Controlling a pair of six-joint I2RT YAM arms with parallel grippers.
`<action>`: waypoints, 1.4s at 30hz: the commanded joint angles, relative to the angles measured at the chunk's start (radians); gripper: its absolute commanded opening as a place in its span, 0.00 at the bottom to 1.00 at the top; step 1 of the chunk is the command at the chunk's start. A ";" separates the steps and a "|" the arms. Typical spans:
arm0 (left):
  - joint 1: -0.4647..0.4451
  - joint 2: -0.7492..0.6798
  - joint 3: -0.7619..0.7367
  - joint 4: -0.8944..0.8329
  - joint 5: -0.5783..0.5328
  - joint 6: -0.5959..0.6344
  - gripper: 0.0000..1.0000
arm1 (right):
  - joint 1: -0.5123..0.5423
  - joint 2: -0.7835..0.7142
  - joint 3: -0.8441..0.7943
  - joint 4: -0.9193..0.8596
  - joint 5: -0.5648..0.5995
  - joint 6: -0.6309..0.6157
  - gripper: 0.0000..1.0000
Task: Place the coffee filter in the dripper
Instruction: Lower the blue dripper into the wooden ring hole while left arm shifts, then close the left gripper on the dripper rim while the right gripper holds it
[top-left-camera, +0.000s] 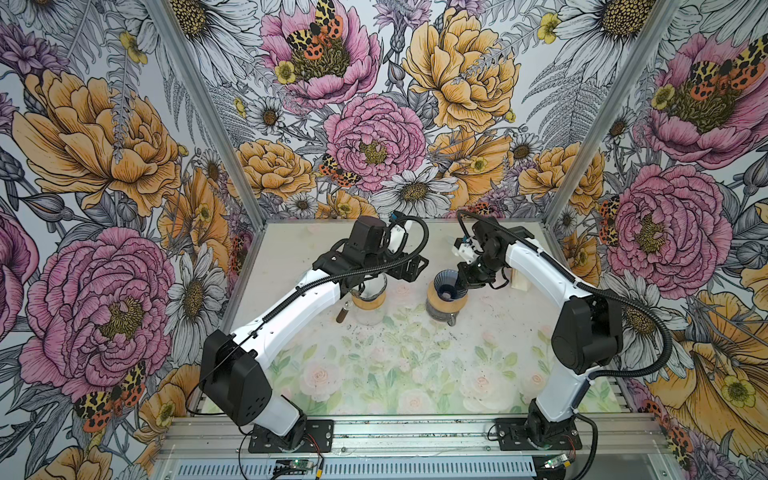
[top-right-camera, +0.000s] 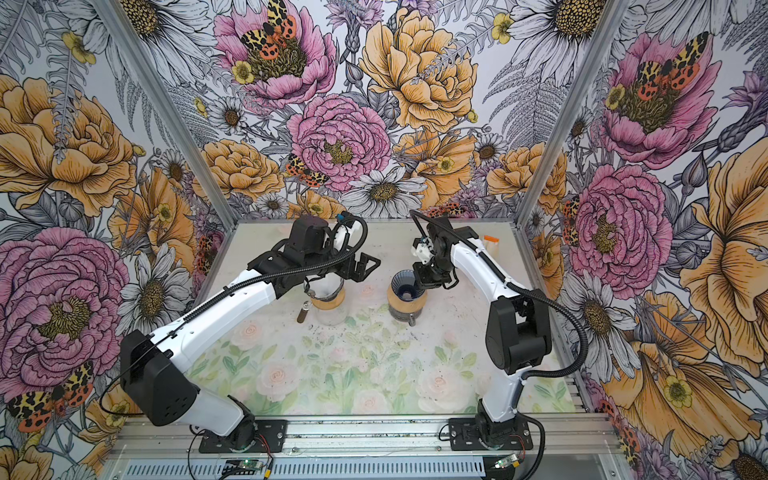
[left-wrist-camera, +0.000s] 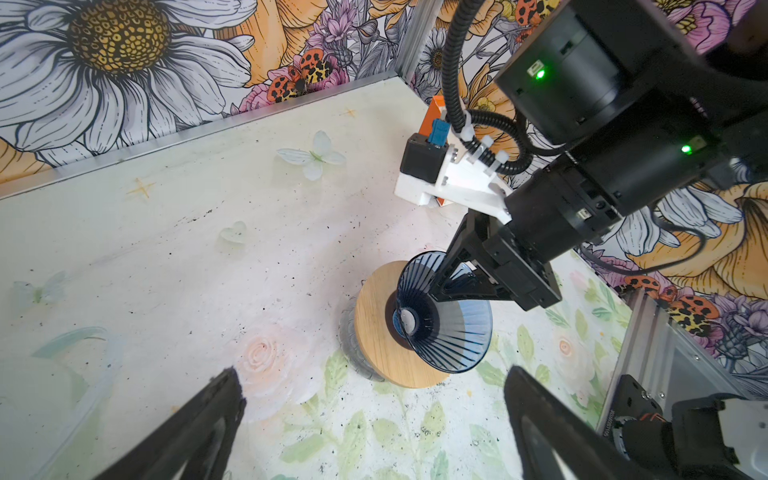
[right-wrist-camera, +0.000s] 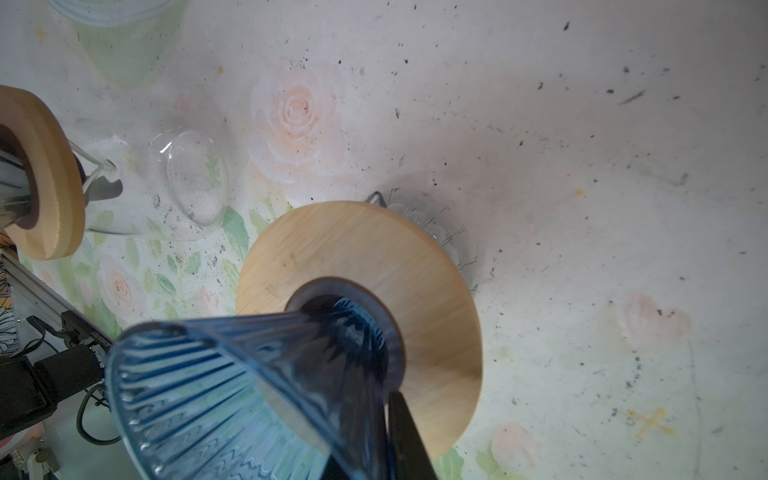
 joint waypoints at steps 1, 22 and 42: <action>-0.012 -0.007 0.022 -0.017 -0.012 -0.030 0.99 | 0.004 -0.065 0.015 0.028 0.021 0.023 0.18; -0.090 0.067 0.078 -0.112 -0.056 -0.202 0.68 | 0.004 -0.313 -0.165 0.219 0.178 0.132 0.26; -0.123 0.247 0.162 -0.113 0.041 -0.250 0.43 | 0.004 -0.290 -0.241 0.304 0.128 0.165 0.23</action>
